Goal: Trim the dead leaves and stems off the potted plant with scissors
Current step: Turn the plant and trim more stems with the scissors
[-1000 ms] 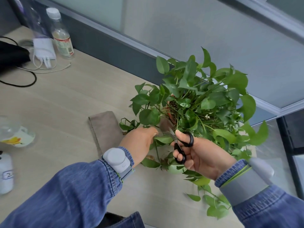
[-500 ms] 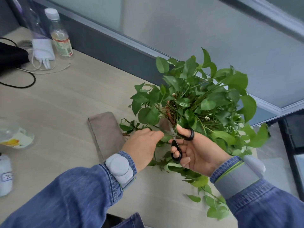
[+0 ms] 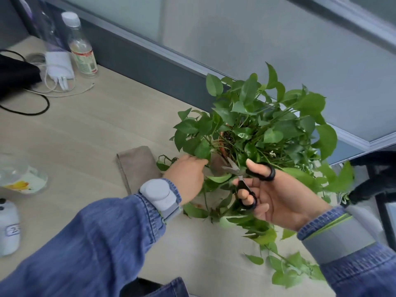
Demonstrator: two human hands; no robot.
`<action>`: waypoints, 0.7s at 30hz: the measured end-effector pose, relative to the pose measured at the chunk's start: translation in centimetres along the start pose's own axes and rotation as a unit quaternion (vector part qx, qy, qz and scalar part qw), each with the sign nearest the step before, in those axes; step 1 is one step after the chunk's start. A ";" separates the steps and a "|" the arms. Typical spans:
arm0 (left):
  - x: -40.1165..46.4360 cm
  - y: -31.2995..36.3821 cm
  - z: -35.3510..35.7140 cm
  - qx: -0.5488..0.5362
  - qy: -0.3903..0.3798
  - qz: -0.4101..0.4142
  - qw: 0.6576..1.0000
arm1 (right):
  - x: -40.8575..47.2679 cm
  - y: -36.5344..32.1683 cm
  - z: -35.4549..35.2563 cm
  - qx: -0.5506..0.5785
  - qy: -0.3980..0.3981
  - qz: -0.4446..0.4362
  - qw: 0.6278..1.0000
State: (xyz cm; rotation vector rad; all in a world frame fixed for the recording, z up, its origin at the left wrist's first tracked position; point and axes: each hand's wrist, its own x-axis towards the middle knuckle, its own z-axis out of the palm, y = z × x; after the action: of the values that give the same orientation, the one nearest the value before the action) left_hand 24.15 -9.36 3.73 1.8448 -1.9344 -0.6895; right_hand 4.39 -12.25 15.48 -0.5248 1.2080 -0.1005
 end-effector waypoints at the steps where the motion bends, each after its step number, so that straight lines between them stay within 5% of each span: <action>1: 0.6 0.9 -0.1 -0.054 -0.006 -0.006 0.998 | -0.4 -0.3 -0.3 -0.008 -0.004 -0.001 1.000; 5: 3.2 3.7 0.0 -0.197 -0.053 -0.052 0.978 | -2.2 -1.0 -1.7 -0.031 0.000 0.004 0.999; 9: 4.6 4.9 1.3 -0.180 -0.103 -0.107 0.972 | -2.9 -1.1 -2.7 -0.032 0.003 0.022 0.999; 21: 4.5 5.4 0.9 -0.136 -0.040 -0.122 0.982 | -2.4 -1.5 -3.1 -0.053 -0.010 0.032 0.998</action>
State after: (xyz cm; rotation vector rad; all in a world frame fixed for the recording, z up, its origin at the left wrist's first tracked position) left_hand 18.91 -13.65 5.90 1.9189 -1.5789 -1.0619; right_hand 1.03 -13.72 17.39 -0.5780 1.2148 0.0245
